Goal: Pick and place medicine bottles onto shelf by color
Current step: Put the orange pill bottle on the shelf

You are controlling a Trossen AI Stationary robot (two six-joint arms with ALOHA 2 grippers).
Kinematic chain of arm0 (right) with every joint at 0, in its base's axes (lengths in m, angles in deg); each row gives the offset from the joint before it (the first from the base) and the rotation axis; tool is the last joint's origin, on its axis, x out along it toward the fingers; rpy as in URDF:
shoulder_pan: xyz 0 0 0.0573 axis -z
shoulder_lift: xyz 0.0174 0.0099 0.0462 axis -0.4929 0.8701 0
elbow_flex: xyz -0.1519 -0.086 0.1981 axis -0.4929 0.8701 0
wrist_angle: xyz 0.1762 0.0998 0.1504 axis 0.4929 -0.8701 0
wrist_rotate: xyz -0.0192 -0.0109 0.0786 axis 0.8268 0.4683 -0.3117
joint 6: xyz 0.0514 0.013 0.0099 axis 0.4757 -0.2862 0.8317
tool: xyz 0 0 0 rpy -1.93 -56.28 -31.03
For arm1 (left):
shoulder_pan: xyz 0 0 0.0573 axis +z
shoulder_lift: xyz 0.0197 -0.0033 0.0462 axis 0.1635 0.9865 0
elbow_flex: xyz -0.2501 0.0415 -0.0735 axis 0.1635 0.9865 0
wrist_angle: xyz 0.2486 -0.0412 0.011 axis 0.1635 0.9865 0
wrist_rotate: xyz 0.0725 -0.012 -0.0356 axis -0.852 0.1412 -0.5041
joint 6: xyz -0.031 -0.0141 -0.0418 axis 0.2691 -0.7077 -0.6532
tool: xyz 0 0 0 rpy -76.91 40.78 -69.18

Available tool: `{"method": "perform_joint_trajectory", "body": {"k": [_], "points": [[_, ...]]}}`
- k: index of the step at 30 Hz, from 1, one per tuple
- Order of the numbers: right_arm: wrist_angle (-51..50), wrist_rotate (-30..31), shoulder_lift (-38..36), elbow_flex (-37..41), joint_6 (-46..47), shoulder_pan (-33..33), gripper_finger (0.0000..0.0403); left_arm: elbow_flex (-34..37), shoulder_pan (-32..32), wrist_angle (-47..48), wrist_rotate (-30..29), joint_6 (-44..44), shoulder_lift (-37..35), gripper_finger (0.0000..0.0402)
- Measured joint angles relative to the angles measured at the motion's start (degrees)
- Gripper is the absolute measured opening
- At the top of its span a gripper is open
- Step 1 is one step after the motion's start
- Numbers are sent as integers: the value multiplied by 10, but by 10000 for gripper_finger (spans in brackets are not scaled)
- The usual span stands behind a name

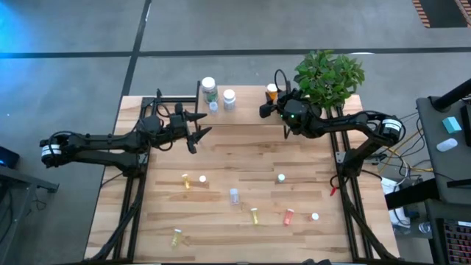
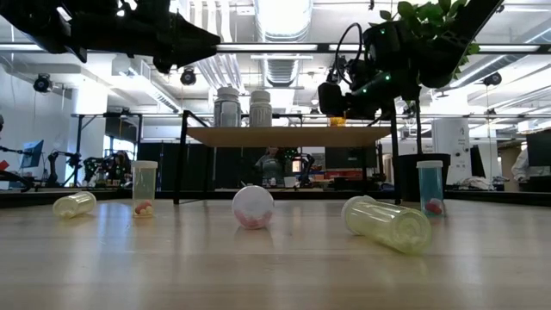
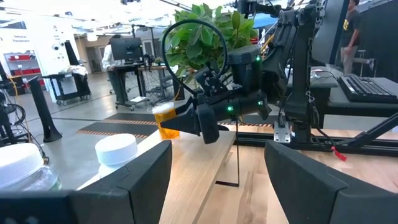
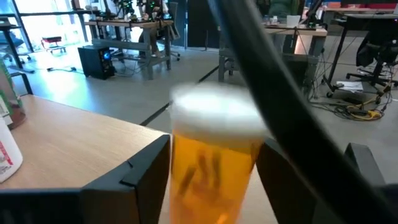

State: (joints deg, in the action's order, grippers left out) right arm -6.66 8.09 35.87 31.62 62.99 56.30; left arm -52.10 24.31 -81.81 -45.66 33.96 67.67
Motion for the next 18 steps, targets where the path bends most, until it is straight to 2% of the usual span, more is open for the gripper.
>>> {"method": "perform_joint_trajectory", "body": {"k": [7,18], "points": [[0,0,0,0,2,0,270,3,0,0,0,0,0,240],[-21,7,-15,-22,-17,-15,285,5,0,0,0,-1,-3,240]]}}
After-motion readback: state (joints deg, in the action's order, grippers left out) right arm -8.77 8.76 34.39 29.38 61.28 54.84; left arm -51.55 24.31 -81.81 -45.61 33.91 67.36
